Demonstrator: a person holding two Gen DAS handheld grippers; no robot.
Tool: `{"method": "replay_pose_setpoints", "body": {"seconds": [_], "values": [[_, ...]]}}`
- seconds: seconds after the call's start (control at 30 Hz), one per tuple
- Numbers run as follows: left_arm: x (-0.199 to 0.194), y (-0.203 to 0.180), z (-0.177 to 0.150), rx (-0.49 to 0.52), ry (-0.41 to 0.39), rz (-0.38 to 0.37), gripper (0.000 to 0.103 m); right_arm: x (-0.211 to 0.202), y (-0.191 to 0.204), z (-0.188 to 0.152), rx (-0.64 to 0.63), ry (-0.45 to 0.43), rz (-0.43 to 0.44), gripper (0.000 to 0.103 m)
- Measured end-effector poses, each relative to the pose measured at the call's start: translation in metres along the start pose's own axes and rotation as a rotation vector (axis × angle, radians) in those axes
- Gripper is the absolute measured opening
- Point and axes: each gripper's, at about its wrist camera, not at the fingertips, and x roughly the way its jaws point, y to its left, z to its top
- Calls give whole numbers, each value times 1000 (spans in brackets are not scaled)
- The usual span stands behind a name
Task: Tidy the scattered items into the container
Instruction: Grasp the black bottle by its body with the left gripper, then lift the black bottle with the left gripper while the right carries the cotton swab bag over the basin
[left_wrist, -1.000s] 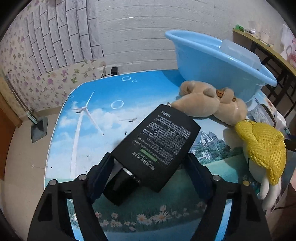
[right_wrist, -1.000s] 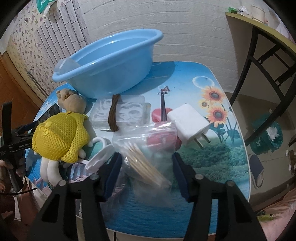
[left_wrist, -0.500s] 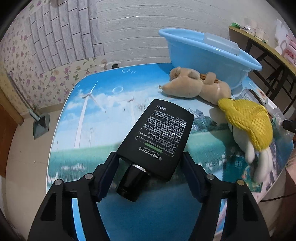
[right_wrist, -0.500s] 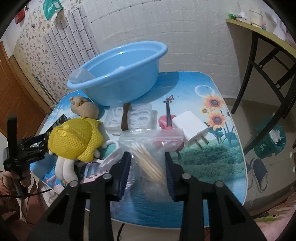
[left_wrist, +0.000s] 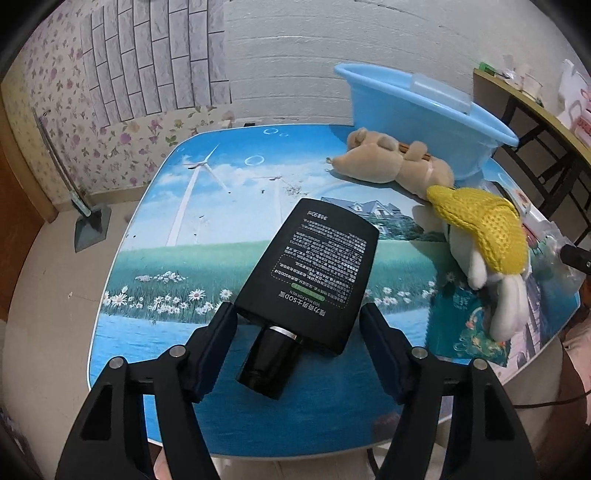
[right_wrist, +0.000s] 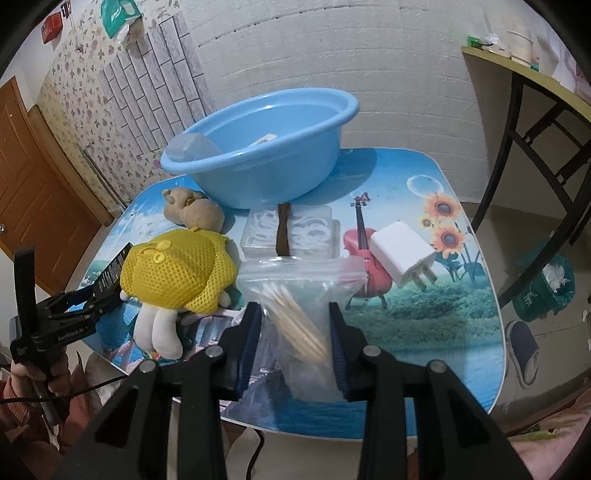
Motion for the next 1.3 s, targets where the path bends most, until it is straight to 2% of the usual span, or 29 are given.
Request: {"method": "replay_pose_setpoints", "body": {"seconds": [0.2, 0.37, 0.8, 0.87, 1.1, 1.3], "values": [[0, -6, -6, 40, 11, -8, 69, 1, 0, -2, -3, 6, 1, 34], [-4, -9, -6, 52, 12, -61, 69, 3, 1, -3, -6, 14, -1, 34], [10, -5, 10, 48, -6, -60, 70, 6, 4, 1, -13, 29, -14, 34], [12, -7, 10, 52, -4, -76, 64, 7, 6, 2, -17, 30, -17, 34], [14, -7, 13, 19, -21, -68, 62, 10, 15, 3, -36, 37, -6, 34], [-5, -11, 19, 17, -66, -80, 62, 3, 22, 6, -63, 3, 1, 34]]}}
